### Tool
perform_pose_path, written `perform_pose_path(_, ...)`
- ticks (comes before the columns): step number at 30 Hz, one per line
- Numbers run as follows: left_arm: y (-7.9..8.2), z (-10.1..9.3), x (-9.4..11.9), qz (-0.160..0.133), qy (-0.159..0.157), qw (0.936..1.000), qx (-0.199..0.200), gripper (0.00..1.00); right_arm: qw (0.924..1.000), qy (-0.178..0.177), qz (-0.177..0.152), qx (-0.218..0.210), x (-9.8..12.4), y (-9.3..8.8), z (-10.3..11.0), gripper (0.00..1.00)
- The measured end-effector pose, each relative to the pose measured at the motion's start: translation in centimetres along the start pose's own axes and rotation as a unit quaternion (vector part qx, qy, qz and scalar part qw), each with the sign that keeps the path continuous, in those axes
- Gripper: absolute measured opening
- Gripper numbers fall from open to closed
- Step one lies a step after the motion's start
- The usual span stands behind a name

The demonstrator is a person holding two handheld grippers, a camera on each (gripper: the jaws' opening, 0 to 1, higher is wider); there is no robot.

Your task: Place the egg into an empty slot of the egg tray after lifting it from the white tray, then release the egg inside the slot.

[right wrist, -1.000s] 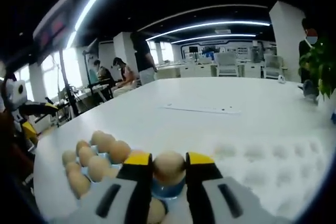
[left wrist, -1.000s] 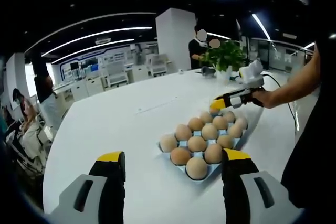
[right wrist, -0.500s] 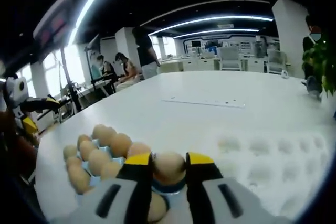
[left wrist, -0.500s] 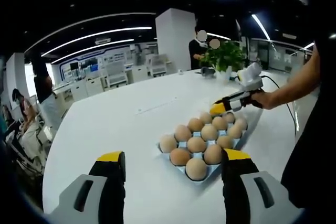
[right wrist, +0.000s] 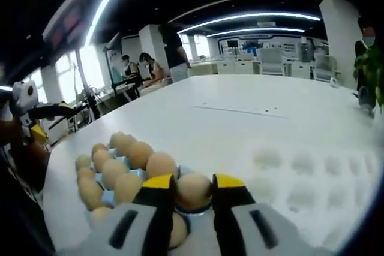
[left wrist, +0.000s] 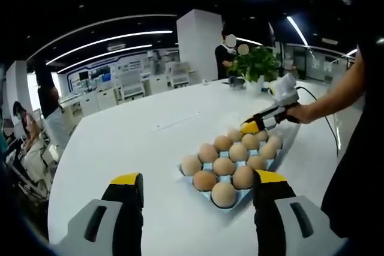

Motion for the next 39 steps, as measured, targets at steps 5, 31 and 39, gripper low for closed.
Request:
perform_pose_path(5, 0.1, 0.0, -0.2, 0.0, 0.0, 1.0, 0.0, 0.75, 0.9999, 0.011, 0.001, 0.009, 0.0, 0.0, 0.0, 0.24)
perform_pose_path(31, 0.2, -0.1, -0.2, 0.0, 0.004, 1.0, -0.003, 0.75, 0.9966, 0.059, -0.018, 0.055, 0.1, 0.1, -0.6, 0.41)
perform_pose_path(39, 0.2, -0.1, -0.2, -0.002, 0.0, 1.0, -0.003, 0.75, 0.9875, 0.122, -0.089, 0.046, 1.1, 1.3, 0.0, 0.65)
Point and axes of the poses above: the point that each gripper's makers call its tool centre point, and the gripper's own axes: x roughly backward along the fingers, z roughly to its left, y roughly out of its top, the point moved 7 cm from there along x, roughly backward along the fingers, and after that the axes turned 10 degrees about -y, right-handed, at the moved point
